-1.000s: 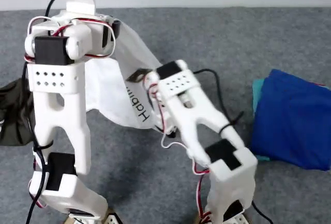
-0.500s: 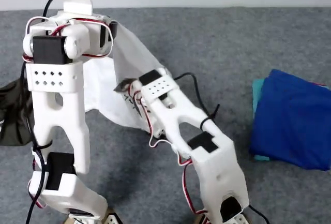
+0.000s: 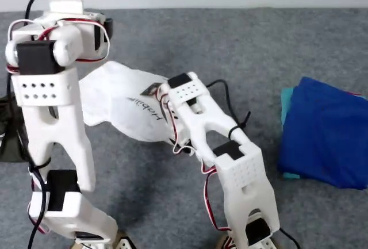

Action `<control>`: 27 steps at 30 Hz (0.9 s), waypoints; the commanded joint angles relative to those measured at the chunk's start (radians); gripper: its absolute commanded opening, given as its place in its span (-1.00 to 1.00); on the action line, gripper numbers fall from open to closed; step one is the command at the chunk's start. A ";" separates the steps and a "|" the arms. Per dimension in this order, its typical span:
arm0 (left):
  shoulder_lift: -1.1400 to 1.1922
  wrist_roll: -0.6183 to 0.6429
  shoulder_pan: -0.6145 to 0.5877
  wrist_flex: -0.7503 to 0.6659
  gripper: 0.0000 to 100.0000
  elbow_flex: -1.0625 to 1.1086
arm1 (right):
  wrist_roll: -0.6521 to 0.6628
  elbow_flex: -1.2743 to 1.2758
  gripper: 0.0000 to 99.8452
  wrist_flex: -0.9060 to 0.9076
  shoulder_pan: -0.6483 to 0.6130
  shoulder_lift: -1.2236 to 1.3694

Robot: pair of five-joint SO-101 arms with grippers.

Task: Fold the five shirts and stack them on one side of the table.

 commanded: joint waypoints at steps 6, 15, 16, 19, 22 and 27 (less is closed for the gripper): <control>-0.009 -0.017 -0.064 0.163 -0.62 -0.242 | 0.066 -0.229 -0.98 0.196 0.107 0.001; -0.008 -0.163 -0.276 0.175 -0.63 0.042 | 0.124 -0.252 -0.98 0.193 0.277 -0.228; -0.008 -0.189 -0.279 0.176 -0.63 0.096 | 0.133 -0.252 -0.98 0.193 0.289 -0.249; -0.008 -0.262 -0.279 0.173 -0.63 0.268 | 0.147 -0.250 -0.98 0.193 0.317 -0.286; -0.006 -0.298 -0.279 0.107 -0.62 0.432 | 0.147 -0.250 -0.98 0.194 0.326 -0.289; 0.046 -0.319 -0.279 -0.041 -0.51 0.642 | 0.144 -0.212 -0.98 0.193 0.309 -0.289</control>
